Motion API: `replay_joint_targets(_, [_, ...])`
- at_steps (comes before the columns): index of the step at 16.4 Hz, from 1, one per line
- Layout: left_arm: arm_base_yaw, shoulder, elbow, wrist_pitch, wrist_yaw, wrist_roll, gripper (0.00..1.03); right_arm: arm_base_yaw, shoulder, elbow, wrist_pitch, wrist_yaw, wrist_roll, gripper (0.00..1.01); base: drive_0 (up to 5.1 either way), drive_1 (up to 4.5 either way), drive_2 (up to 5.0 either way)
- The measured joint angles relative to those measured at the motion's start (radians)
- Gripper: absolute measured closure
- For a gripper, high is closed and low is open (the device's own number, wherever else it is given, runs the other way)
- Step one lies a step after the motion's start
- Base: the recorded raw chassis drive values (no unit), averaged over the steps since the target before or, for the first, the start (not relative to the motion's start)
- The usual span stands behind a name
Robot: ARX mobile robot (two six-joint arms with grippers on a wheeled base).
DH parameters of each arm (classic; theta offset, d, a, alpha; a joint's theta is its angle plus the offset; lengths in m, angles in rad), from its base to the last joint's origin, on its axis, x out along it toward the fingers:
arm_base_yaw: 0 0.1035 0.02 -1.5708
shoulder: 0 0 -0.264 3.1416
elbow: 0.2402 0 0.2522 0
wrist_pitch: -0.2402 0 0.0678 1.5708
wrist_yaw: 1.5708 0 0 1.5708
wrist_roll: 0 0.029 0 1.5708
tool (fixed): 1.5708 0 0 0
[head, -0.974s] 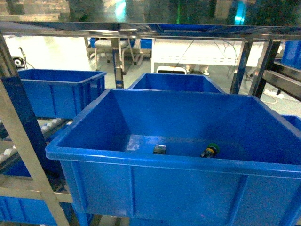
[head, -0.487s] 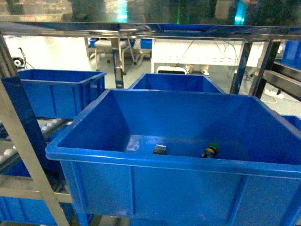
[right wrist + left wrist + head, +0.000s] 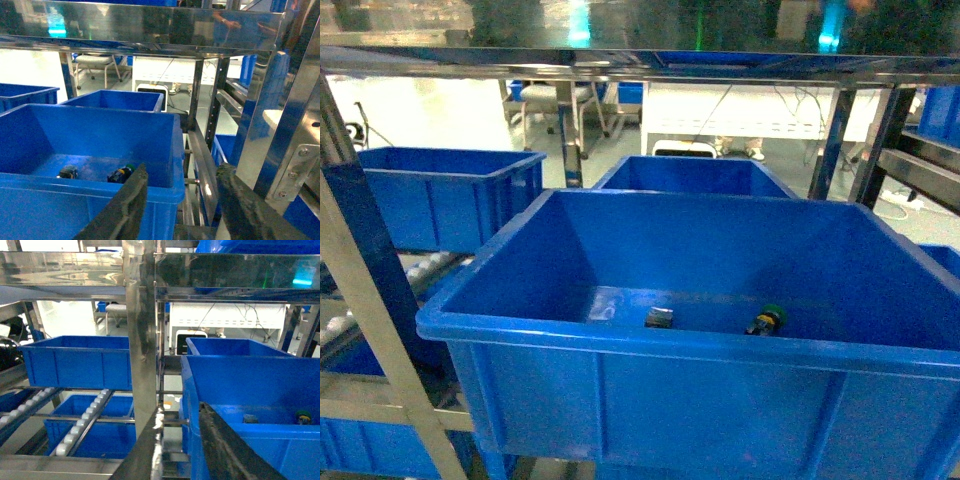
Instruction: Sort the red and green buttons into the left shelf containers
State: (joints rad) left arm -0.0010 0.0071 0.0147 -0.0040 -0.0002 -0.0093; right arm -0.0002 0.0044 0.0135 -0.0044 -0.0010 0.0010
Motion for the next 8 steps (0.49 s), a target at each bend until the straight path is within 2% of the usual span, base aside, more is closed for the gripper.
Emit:
replay_joint_targets(2, [0.000,0.000,0.000,0.000,0.000,-0.002,1.02,0.000,0.000,0.000,0.000,0.000,0.000,0.79,0.0,0.00,0.0])
replay_joint_targets(3, [0.000,0.000,0.000,0.000,0.000,0.000,1.01,0.000,0.000,0.000,0.000,0.000,0.000,0.94,0.0,0.00,0.0])
replay_joint_targets(4, [0.000,0.000,0.000,0.000,0.000,0.000,1.01,0.000,0.000,0.000,0.000,0.000,-0.003,0.95,0.0,0.00,0.0])
replay_joint_targets(6, [0.000,0.000,0.000,0.000,0.000,-0.001,0.77,0.000,0.000,0.000,0.000,0.000,-0.003,0.70,0.0,0.00,0.0])
replay_joint_targets(8, [0.000,0.000,0.000,0.000,0.000,0.000,0.49,0.000,0.000,0.000,0.000,0.000,-0.003,0.41,0.0,0.00,0.0])
